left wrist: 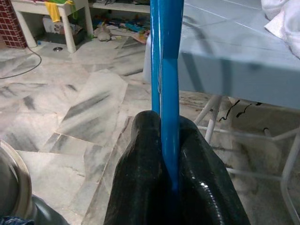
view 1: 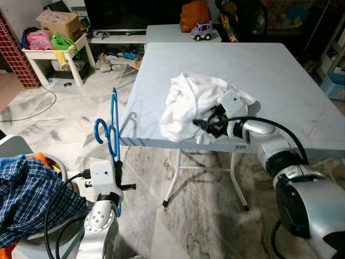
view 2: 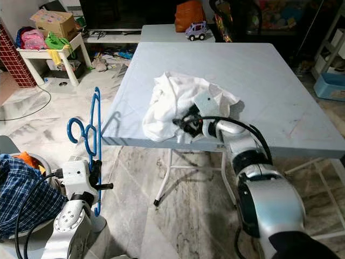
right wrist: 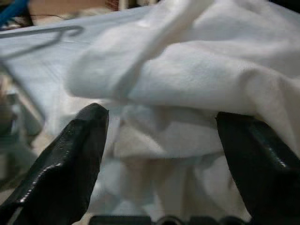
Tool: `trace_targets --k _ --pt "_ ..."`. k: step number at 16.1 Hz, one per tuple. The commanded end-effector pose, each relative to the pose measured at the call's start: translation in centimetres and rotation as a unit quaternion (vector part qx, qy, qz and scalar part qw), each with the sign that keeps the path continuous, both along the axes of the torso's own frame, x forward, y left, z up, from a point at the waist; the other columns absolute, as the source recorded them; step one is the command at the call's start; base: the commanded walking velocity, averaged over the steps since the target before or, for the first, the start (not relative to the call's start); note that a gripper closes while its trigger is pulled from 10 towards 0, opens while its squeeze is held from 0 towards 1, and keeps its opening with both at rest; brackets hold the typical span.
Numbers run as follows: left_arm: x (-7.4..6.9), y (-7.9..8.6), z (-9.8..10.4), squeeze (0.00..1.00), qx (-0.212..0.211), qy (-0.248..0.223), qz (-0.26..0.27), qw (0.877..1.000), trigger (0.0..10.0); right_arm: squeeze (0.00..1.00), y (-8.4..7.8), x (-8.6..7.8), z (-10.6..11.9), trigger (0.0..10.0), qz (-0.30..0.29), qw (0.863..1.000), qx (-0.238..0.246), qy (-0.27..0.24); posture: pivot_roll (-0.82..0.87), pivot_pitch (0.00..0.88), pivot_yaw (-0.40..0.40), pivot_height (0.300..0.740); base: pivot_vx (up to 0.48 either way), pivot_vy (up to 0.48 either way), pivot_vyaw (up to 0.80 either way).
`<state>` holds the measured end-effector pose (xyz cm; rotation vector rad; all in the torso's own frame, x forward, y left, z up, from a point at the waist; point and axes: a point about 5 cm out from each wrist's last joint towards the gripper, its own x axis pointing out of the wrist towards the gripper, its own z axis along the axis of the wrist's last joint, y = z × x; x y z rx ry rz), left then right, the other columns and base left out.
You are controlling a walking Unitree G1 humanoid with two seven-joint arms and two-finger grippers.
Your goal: Hang hanger
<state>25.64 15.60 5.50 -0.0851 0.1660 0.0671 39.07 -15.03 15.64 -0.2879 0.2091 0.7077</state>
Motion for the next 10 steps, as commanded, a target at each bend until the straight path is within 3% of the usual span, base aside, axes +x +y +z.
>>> trace_targets --k 1,7,10 --pt "0.1 0.2 -0.2 0.00 0.002 0.010 -0.005 1.000 10.0 1.00 -0.4 -0.1 0.7 10.0 0.022 1.000 0.013 -0.010 0.02 0.000 0.043 0.740 0.000 0.000 0.00" --pt "0.2 0.5 -0.1 0.00 0.004 0.011 -0.006 1.000 10.0 1.00 -2.6 -0.9 1.7 10.0 0.095 0.994 0.050 0.020 0.02 0.000 0.048 0.740 0.000 0.000 0.00" --pt "0.1 0.5 -0.1 0.00 0.002 0.011 -0.008 1.000 10.0 1.00 -2.0 -1.7 1.2 10.0 0.164 0.982 0.071 0.066 0.02 0.000 0.049 0.740 0.000 0.000 0.00"
